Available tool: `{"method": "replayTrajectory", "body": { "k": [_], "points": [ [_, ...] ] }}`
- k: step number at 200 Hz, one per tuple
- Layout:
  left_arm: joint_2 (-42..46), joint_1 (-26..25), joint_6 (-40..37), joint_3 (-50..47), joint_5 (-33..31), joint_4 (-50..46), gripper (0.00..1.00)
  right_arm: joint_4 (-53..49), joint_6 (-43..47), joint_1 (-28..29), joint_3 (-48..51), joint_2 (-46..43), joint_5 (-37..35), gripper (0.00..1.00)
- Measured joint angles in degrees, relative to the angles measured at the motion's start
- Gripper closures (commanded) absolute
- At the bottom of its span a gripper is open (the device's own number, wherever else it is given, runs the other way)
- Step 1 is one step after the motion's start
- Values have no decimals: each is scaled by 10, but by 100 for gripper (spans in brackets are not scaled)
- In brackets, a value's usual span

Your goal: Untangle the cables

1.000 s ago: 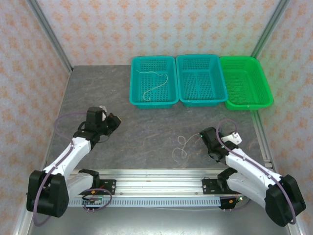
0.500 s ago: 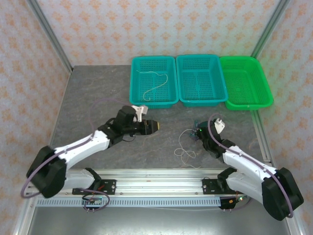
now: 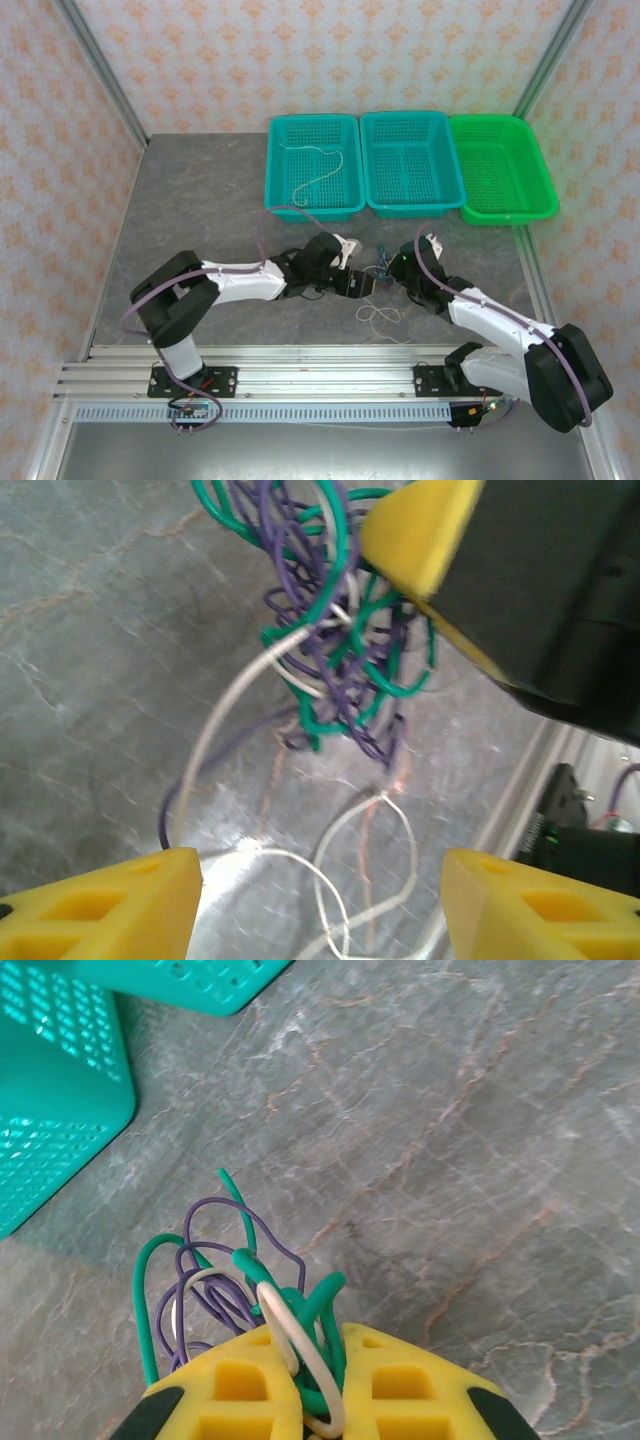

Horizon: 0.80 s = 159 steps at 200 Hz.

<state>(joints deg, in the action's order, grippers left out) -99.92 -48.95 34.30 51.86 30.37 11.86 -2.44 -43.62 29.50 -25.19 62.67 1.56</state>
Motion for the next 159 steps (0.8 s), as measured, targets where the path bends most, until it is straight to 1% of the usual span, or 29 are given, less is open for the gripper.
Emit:
{"method": "replayTrajectory", "body": {
  "k": [9, 18, 26, 35, 47, 52, 57, 69, 77, 99, 107, 116, 126, 140, 159],
  "points": [
    [-12, 1, -4, 1, -8, 3, 39, 2, 3, 2, -3, 1, 4, 89],
    [-19, 1, -10, 1, -14, 3, 45, 4, 5, 3, -5, 2, 7, 90],
    [-23, 1, -13, 1, -24, 3, 57, 4, 7, 3, -5, 2, 9, 90],
    [-24, 1, -12, 1, -37, 3, 73, 4, 8, 4, -5, 2, 11, 90],
    [-24, 3, -19, 2, -49, 5, 90, 4, 9, 4, -5, 2, 11, 90],
    [-23, 4, -22, 2, -56, 6, 93, 4, 9, 4, -5, 2, 11, 90],
    [-23, 6, -20, 2, -60, 7, 95, 4, 9, 4, -5, 2, 12, 90],
    [-23, 11, -23, 2, -71, 7, 94, 4, 9, 4, -5, 2, 13, 90],
    [-23, 15, -25, 2, -76, 7, 91, 4, 9, 4, -5, 2, 13, 90],
    [-13, 24, -34, 1, -90, 7, 68, 4, 13, 6, -5, 2, 13, 90],
    [-5, 27, -45, 0, -92, 5, 63, 4, 14, 6, -5, 2, 14, 90],
    [5, 30, -60, 0, -90, 5, 59, 4, 15, 6, -5, 2, 14, 90],
    [14, 33, -70, 1, -79, 6, 57, 4, 16, 6, -5, 2, 14, 90],
    [17, 40, -87, 7, -57, 6, 56, 4, 17, 6, -5, 2, 15, 90],
    [10, 51, -100, 14, -21, 9, 58, 4, 18, 7, -5, 2, 15, 90]
  ]
}}
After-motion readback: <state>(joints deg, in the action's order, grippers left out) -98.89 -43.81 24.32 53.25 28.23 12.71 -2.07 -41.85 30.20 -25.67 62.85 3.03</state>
